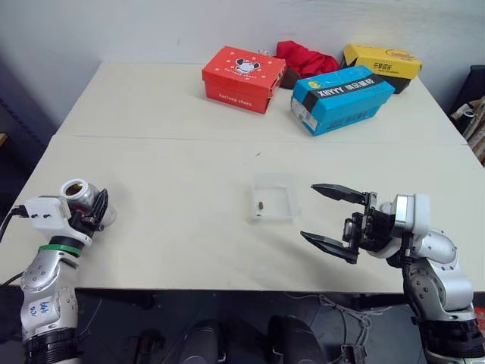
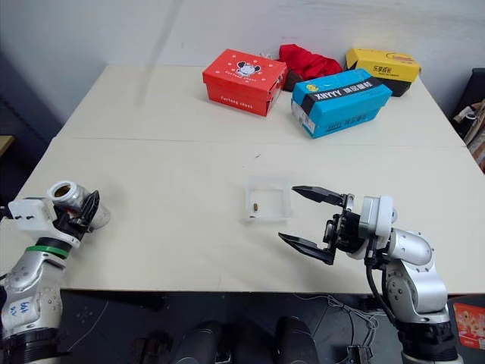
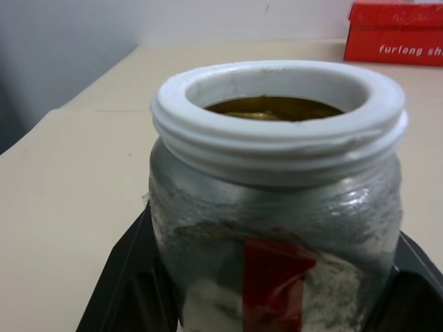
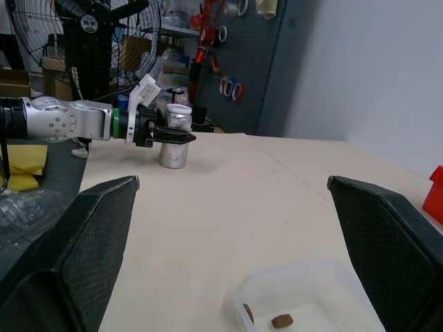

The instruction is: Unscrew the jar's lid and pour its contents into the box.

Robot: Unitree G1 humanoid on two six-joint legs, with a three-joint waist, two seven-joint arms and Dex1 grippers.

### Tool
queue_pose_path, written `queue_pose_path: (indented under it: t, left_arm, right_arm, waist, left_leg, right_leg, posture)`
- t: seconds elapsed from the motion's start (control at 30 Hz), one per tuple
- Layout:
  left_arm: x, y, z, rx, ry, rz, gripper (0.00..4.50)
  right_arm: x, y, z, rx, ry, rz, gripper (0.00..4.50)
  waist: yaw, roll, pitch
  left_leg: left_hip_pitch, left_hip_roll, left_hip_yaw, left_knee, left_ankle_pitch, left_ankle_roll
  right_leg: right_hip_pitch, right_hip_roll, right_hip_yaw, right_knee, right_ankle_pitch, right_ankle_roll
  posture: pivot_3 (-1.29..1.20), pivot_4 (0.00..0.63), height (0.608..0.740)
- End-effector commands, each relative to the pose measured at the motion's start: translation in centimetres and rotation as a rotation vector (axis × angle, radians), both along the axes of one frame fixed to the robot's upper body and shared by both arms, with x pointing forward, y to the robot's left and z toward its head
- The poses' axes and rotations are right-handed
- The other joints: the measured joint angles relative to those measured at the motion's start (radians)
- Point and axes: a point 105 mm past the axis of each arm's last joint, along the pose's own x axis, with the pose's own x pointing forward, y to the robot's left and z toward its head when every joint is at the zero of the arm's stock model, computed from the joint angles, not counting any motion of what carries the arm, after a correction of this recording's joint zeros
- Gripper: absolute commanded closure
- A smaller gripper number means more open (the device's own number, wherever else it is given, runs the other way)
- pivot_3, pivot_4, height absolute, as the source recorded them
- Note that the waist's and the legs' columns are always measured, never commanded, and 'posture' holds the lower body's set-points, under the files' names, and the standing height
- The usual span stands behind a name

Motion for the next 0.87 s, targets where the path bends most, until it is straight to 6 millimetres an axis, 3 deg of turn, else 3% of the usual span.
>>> queue_pose_path:
  t: [0.03, 0.2, 0.27, 0.4, 0.63, 0.87]
  left_arm:
    - [-0.2, 0.2, -0.6, 0.014, -0.003, 0.018, 1.40]
    - [-1.2, 0.1, -1.3, 0.000, 0.026, 0.005, 0.04]
    - [-1.7, 0.1, -1.4, -0.002, 0.041, -0.005, 0.04]
    - [-4.5, 1.1, -1.8, 0.079, 0.146, -0.087, 0.04]
    - [-8.4, 1.8, -1.2, 0.410, 0.321, -0.278, 0.04]
    - [-12.6, -0.8, 0.6, 0.501, 0.420, -0.553, 0.04]
  right_arm:
    - [0.1, -0.8, 0.2, -0.002, -0.025, -0.016, 0.00]
    - [-0.5, -3.0, -0.9, -0.028, 0.001, -0.066, 0.00]
    - [-0.9, -3.6, -1.1, -0.036, 0.012, -0.083, 0.00]
    - [-2.7, -7.3, -2.9, -0.070, 0.090, -0.216, 0.00]
    - [-5.6, -13.4, -5.3, -0.177, 0.142, -0.347, 0.00]
    - [-7.0, -18.4, -5.0, -0.349, 0.187, -0.380, 0.00]
  waist:
    - [-0.001, 0.000, 0.000]
    - [-0.002, 0.000, 0.000]
    - [-0.002, 0.000, 0.000]
    - [-0.001, -0.001, -0.001]
    - [-0.003, -0.001, -0.001]
    - [-0.024, 0.002, 0.000]
  left_leg:
    - [0.000, 0.000, 0.000, 0.000, 0.000, 0.000]
    - [0.000, 0.000, 0.001, 0.000, 0.002, 0.006]
    - [0.000, 0.000, 0.001, 0.000, 0.001, 0.006]
    - [0.000, 0.001, 0.001, -0.002, -0.002, 0.003]
    - [0.000, 0.002, 0.003, -0.004, -0.006, 0.003]
    - [0.001, 0.003, 0.003, -0.011, -0.006, 0.000]
  right_leg:
    - [0.000, 0.000, 0.000, 0.000, 0.000, 0.000]
    - [0.000, 0.001, -0.003, 0.000, 0.000, 0.000]
    - [0.000, 0.000, -0.002, -0.001, 0.000, 0.000]
    - [0.000, 0.001, -0.001, -0.003, 0.000, 0.000]
    - [0.000, -0.001, -0.002, -0.008, -0.001, -0.001]
    - [-0.002, -0.001, -0.002, -0.013, -0.002, -0.003]
  posture:
    - [0.00, 0.150, 0.740]
    - [0.00, 0.150, 0.740]
    - [0.00, 0.150, 0.740]
    - [0.00, 0.150, 0.740]
    - [0.00, 0.150, 0.740]
    - [0.00, 0.150, 0.740]
